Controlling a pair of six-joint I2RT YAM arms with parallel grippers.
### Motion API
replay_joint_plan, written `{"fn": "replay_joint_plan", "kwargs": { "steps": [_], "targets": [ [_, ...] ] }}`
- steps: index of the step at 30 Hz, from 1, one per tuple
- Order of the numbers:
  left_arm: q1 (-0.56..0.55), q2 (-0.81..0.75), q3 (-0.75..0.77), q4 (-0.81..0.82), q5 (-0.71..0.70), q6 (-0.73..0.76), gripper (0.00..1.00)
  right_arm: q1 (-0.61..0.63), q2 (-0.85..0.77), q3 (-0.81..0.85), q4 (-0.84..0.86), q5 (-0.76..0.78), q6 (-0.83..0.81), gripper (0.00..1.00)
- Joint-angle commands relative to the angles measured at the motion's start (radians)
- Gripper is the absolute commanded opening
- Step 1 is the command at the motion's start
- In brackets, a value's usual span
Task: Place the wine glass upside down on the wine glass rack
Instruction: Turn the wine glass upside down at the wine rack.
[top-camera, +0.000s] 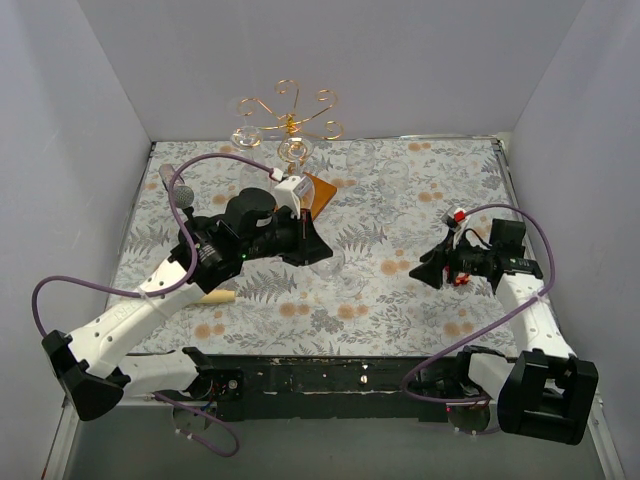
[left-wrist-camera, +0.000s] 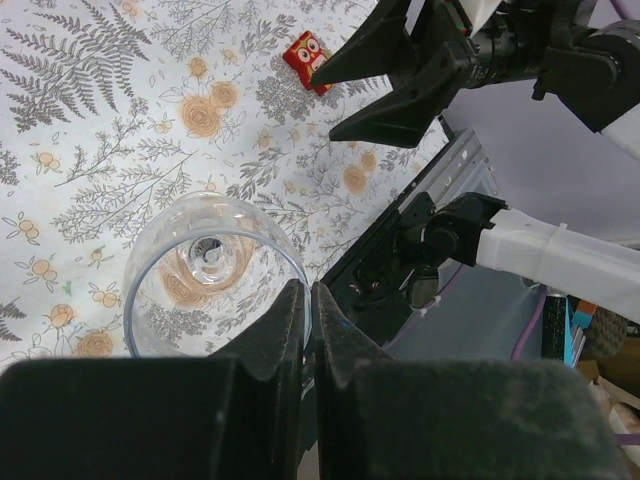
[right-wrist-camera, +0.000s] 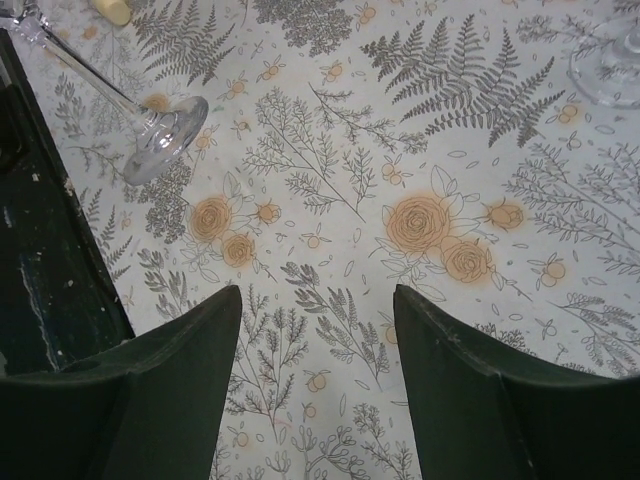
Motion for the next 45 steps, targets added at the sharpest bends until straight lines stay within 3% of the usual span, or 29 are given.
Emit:
{"fn": "replay_joint_plan", "kwargs": {
  "steps": [1,9,14,23,37,45],
  "targets": [
    [-0.010,-0.029,-0.004,0.109,-0.024,-0.022,0.00,0.003,0.064,0.064,0.041,-0.004,0.159,0.70],
    [-0.025,-0.021,-0.016,0.147,-0.055,-0.042,0.00,0.127,0.160,0.123,0.058,-0.024,0.311,0.70],
    [-0.041,-0.006,-0.024,0.181,-0.076,-0.054,0.00,0.266,0.223,0.158,0.116,0.085,0.488,0.70],
    [-0.065,0.009,-0.028,0.223,-0.141,-0.076,0.00,0.317,0.320,0.178,0.159,0.114,0.690,0.68],
    [-0.096,0.020,-0.045,0.281,-0.171,-0.096,0.00,0.343,0.374,0.160,0.222,0.013,0.779,0.54],
    [-0.107,0.011,-0.056,0.302,-0.190,-0.097,0.00,0.348,0.400,0.152,0.251,-0.033,0.814,0.35]
  ]
}}
